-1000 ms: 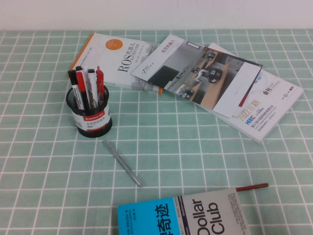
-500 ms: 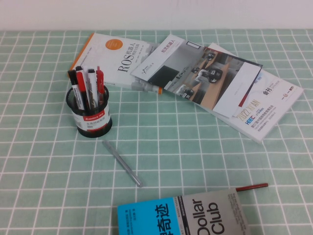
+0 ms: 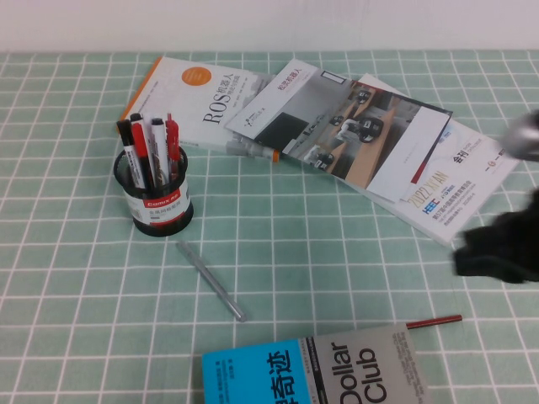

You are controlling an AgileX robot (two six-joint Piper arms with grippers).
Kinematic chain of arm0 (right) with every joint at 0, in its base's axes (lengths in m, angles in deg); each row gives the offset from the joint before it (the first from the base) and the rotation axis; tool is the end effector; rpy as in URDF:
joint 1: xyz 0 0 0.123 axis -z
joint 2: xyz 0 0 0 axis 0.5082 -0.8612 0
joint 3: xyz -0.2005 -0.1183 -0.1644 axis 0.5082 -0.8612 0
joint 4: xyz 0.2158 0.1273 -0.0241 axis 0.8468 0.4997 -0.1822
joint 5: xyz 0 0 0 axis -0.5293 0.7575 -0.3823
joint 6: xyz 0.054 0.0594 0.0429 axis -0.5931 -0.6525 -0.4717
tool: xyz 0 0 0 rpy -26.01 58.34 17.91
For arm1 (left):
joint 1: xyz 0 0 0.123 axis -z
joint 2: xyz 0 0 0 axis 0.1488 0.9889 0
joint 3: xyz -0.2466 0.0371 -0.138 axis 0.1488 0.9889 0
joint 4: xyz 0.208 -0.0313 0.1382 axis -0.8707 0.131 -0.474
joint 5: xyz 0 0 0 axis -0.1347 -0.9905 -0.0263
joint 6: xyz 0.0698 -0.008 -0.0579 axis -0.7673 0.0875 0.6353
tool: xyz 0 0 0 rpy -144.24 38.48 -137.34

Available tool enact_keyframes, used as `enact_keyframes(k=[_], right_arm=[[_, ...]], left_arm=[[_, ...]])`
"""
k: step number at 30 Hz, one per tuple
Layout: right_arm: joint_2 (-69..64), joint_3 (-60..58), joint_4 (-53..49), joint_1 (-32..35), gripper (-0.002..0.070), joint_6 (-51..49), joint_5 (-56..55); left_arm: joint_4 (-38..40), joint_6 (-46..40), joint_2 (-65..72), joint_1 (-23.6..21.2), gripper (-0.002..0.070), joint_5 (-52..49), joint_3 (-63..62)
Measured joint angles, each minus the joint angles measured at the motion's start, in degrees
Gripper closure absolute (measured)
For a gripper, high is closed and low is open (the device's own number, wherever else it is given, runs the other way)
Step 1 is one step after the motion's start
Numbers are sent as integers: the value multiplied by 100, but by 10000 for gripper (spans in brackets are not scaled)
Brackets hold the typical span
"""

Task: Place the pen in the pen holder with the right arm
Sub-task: Pick up the pen on the table

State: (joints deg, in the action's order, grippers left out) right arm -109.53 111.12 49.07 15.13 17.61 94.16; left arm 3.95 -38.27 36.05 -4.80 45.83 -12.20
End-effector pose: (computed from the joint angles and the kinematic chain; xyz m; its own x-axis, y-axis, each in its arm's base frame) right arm 0.2029 0.0888 0.3079 -0.8778 -0.0771 -0.4728 -0.2825 0.8804 0.3810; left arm 0.0520 -0.0048 0.1721 -0.3023 -0.0165 -0.9531 0.0686 0.9969 -0.0390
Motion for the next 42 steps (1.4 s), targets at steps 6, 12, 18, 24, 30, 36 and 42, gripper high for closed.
enact_keyframes(k=[6, 12, 18, 24, 30, 36, 42], right_arm=[[-1688, 1257, -1222, -1661, 696, -1060, -60], [-3333, 2962, -1595, -2613, 696, -1208, 416], [-4722, 4574, -1906, -3034, 696, -1188, 1079], [-5644, 5843, -1984, -3079, 666, -1175, 1430], [-6275, 6665, -1989, -3079, 470, -1173, 1489], [-6922, 7314, -2088, -3079, 400, -1173, 1710], [-7367, 7851, -2241, -3079, 393, -1173, 1816]], left_arm=[[0, 0, 0, 0, 681, 0, 0], [0, 0, 0, 0, 681, 0, 0], [0, 0, 0, 0, 681, 0, 0], [0, 0, 0, 0, 681, 0, 0], [0, 0, 0, 0, 681, 0, 0], [0, 0, 0, 0, 681, 0, 0], [0, 0, 0, 0, 681, 0, 0]])
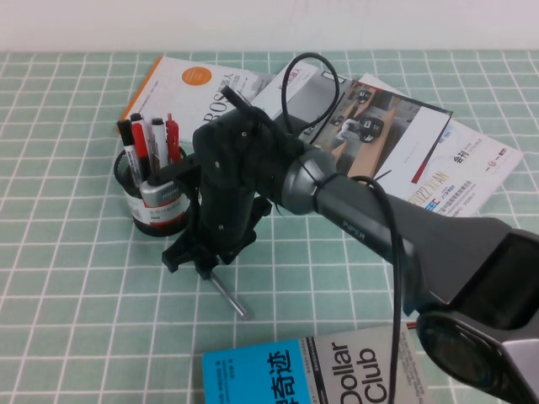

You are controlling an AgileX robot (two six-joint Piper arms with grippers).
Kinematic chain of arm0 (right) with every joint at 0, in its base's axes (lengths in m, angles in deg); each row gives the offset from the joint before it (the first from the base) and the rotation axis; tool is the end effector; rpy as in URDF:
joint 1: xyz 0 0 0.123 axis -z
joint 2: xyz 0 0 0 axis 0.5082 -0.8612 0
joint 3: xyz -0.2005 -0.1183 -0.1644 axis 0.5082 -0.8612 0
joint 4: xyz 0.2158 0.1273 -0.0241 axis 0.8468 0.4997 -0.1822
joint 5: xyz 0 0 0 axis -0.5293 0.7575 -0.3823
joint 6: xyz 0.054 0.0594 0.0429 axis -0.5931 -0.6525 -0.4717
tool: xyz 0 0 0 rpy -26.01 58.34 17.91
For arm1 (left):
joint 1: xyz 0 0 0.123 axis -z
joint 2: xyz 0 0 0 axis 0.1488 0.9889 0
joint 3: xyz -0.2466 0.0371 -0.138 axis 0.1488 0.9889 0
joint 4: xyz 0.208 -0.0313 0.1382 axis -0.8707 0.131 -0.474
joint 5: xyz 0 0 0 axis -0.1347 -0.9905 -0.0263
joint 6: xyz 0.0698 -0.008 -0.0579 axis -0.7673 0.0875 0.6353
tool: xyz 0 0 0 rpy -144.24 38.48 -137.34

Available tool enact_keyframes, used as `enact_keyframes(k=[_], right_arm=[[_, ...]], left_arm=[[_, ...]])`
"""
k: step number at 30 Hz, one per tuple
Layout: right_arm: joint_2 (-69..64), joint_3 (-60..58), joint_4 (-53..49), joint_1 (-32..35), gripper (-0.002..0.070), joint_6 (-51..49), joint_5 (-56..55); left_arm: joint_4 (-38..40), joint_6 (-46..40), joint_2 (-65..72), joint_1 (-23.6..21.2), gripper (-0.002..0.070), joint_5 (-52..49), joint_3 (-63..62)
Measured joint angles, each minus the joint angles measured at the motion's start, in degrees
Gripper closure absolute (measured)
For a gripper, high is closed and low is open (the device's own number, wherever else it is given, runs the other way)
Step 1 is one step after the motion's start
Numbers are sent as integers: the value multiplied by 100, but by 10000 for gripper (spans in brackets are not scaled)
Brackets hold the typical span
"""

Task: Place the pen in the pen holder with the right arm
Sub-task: Pick up the pen on the table

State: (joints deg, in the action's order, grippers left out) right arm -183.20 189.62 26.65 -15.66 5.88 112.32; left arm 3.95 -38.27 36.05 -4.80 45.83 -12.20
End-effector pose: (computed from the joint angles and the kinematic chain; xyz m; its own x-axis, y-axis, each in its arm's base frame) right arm 0.3543 0.3777 0.1908 -0.7386 -0.6207 -0.2631 -0.6590 0.7471 0.0874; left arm 0.0520 -0.0048 0.1721 -0.3023 -0.0165 -0.9531 0.0686 0.9969 -0.0390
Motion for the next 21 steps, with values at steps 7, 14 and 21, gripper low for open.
enact_keyframes(k=[7, 14, 21], right_arm=[[-122, 162, -43, 0, 398, 168, 85], [-124, 175, -163, -13, 540, 255, 94], [-134, 175, -219, -13, 625, 269, 94]], left_arm=[[0, 0, 0, 0, 681, 0, 0], [0, 0, 0, 0, 681, 0, 0], [0, 0, 0, 0, 681, 0, 0]])
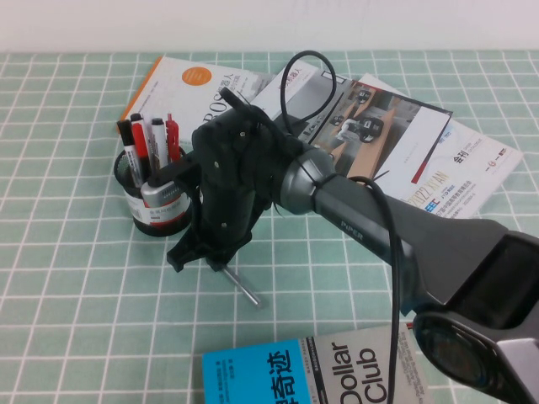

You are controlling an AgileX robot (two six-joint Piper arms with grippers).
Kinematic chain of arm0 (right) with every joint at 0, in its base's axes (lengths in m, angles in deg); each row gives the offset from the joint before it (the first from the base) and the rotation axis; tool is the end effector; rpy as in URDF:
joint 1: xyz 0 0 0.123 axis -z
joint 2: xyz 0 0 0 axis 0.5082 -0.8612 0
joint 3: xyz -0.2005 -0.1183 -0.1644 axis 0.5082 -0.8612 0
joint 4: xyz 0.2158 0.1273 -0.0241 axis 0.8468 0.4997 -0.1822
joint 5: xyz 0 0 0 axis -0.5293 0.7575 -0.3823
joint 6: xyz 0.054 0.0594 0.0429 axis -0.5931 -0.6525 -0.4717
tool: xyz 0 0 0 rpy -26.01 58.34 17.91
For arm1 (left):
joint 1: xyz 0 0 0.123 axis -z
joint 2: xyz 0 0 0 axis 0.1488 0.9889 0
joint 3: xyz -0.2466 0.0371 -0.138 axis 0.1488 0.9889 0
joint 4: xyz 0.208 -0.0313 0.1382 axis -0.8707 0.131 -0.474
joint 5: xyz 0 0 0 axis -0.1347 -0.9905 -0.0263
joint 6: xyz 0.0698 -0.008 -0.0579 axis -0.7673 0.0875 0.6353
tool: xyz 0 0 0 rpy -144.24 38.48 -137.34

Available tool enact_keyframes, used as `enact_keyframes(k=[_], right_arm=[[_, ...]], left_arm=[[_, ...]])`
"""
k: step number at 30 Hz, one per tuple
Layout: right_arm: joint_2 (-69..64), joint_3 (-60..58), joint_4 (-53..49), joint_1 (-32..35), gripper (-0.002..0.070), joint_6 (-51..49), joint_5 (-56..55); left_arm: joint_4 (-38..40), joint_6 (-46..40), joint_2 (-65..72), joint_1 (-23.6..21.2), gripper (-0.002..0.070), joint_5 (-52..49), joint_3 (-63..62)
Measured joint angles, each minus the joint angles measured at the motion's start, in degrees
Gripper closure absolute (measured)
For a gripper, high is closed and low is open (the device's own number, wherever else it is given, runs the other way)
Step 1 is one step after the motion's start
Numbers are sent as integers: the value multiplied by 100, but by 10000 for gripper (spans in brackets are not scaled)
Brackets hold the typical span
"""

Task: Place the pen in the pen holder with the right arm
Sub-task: Pick up the pen on the table, then place the pen onto the pen holder

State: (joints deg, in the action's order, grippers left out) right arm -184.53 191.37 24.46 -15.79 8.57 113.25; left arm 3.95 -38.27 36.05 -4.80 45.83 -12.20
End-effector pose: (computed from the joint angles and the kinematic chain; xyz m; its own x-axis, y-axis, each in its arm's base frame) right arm 0.3576 0.3781 0.1866 -0.6975 -0.6676 -0.2603 -0.6981 0.7151 0.0367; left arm 0.0520 -0.0048 0.1721 -0.3023 -0.0165 -0.9531 0.0686 0.9969 -0.0390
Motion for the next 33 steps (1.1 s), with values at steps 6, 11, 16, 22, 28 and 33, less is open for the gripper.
enact_keyframes(k=[6, 11, 16, 22, 28, 33], right_arm=[[316, -416, 37, -13, 626, 0, -42], [1157, -1230, -27, -36, 626, 0, -42], [2085, -1832, -214, -36, 626, 0, -42], [2906, -2186, -261, -36, 626, 0, -54], [3672, -3041, 50, -36, 626, 199, -2023], [4015, -4235, 578, -45, 626, 646, -4858]], left_arm=[[0, 0, 0, 0, 681, 0, 0], [0, 0, 0, 0, 681, 0, 0], [0, 0, 0, 0, 681, 0, 0], [0, 0, 0, 0, 681, 0, 0], [0, 0, 0, 0, 681, 0, 0], [0, 0, 0, 0, 681, 0, 0]])
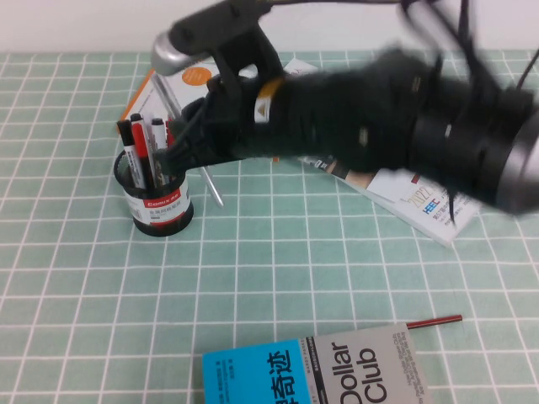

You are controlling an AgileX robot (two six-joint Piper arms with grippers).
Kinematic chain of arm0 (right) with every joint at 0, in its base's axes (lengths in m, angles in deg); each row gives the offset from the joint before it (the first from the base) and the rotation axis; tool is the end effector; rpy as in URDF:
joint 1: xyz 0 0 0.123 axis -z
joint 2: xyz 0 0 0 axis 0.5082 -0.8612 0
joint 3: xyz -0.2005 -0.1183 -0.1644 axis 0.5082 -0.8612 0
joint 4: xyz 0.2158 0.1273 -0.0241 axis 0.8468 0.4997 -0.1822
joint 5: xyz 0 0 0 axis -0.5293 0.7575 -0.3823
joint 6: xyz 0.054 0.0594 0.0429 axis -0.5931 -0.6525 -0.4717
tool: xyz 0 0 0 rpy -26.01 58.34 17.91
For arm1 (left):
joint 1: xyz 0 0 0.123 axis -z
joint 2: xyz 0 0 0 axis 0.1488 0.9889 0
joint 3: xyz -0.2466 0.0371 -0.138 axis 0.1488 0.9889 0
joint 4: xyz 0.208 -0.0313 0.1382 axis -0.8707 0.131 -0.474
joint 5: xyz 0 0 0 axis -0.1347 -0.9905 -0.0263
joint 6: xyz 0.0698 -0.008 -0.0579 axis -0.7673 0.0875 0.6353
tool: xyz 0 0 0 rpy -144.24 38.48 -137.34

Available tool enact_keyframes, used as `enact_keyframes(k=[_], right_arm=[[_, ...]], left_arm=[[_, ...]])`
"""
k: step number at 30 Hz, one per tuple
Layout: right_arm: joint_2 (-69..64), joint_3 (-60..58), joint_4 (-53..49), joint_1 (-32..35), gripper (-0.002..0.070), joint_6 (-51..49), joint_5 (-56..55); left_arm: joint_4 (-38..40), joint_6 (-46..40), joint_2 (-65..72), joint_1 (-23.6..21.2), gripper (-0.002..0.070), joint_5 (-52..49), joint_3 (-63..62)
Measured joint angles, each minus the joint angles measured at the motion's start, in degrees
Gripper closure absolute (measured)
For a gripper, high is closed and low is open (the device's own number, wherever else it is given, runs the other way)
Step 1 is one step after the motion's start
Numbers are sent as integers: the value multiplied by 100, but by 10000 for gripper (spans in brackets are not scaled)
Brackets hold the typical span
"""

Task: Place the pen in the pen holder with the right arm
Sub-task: Place the pen onto the pen holder

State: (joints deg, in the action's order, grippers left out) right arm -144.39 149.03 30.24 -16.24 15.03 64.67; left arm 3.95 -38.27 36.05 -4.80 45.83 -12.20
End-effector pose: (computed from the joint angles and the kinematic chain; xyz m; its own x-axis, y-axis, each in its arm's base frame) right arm 0.2879 0.3130 0.3453 -0.3551 -0.3186 -0.8789 -0.7438 0.6658 0.0592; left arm 0.0520 -0.0048 0.1721 -0.3023 -0.0165 -0.9531 0.0686 0.9969 -0.0390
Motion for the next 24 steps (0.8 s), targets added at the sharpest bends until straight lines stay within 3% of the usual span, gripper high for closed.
enact_keyframes(k=[5, 11, 17, 24], right_arm=[[-161, -1191, 61, 0, 626, 86, -3102], [-702, -1328, -579, 0, 626, -604, -4971], [-1462, -746, -1319, 0, 626, -1278, -5567], [-2240, 167, -1682, 0, 626, -1490, -5478]], left_arm=[[0, 0, 0, 0, 681, 0, 0], [0, 0, 0, 0, 681, 0, 0], [0, 0, 0, 0, 681, 0, 0], [0, 0, 0, 0, 681, 0, 0]])
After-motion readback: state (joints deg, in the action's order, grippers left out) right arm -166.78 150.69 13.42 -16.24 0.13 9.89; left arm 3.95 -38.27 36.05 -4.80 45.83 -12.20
